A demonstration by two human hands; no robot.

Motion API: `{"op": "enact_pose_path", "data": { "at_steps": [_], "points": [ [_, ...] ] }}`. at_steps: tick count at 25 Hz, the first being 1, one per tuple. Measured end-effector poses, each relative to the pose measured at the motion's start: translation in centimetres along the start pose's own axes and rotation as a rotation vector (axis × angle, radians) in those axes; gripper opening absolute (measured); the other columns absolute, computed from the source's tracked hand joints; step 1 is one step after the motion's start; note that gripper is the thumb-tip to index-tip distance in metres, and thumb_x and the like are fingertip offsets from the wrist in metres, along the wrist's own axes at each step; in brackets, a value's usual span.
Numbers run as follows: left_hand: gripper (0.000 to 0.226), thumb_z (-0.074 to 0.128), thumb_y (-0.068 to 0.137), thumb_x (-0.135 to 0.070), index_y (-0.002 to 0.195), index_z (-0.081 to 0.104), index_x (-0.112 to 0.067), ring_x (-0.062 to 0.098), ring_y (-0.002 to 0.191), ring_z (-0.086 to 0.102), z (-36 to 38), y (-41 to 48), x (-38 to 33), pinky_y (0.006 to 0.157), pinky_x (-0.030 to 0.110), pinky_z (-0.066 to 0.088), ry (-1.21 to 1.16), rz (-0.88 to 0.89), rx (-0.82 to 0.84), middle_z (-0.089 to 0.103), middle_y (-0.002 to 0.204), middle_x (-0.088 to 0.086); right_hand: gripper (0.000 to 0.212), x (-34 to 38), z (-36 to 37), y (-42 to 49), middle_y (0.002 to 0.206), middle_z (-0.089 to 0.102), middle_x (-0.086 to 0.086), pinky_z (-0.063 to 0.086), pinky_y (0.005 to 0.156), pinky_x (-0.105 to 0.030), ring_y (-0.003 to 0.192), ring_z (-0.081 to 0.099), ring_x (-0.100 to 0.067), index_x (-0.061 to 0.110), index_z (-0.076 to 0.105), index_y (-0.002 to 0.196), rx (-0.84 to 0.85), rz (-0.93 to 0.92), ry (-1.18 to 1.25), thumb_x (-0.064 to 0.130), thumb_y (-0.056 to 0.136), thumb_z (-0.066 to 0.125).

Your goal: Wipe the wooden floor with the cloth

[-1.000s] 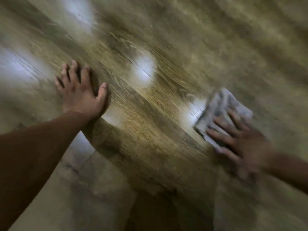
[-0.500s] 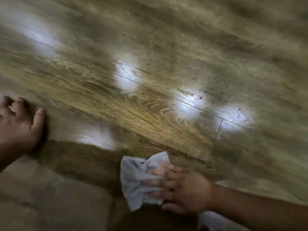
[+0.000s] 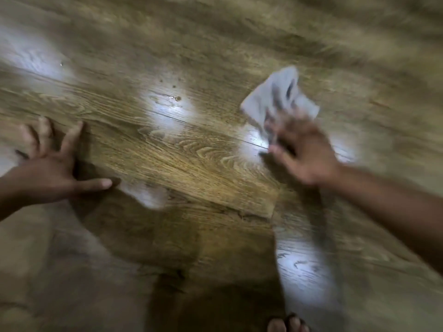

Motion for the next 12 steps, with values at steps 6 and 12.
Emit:
{"op": "enact_pose_path", "data": {
  "at_steps": [6,12],
  "points": [
    [0.164,0.08,0.028,-0.084,0.12,-0.053,-0.055,0.049,0.137,-0.041,-0.5,-1.5,-4.2,0.117,0.07,0.004,0.113,-0.182,0.311,-0.054,0.146,0.015,0.038,11.7,8.1,-17.3,0.152,0.045,0.005,0.037,0.111,-0.05,0.148,0.029,-0.027,0.037,0.06,0.129,0.405,-0.921,-0.005,0.053,0.098,0.045],
    [0.164,0.086,0.04,-0.07,0.138,-0.043,-0.047,0.048,0.138,-0.039,0.2,-1.2,-4.4,0.113,0.076,0.007,0.12,-0.216,0.304,-0.053,0.146,0.015,0.048,-7.2,-2.8,15.9,0.163,0.019,-0.002,0.007,0.124,-0.042,0.151,0.016,-0.027,0.039,0.03,0.15,0.01,-0.119,-0.118,0.049,0.103,0.03]
  ]
}}
Point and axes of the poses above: each hand's wrist, its own y-axis towards the middle knuckle, its own z-axis out of the palm, x = y × z, the point moved 7 cm from there along y, towards the middle knuckle
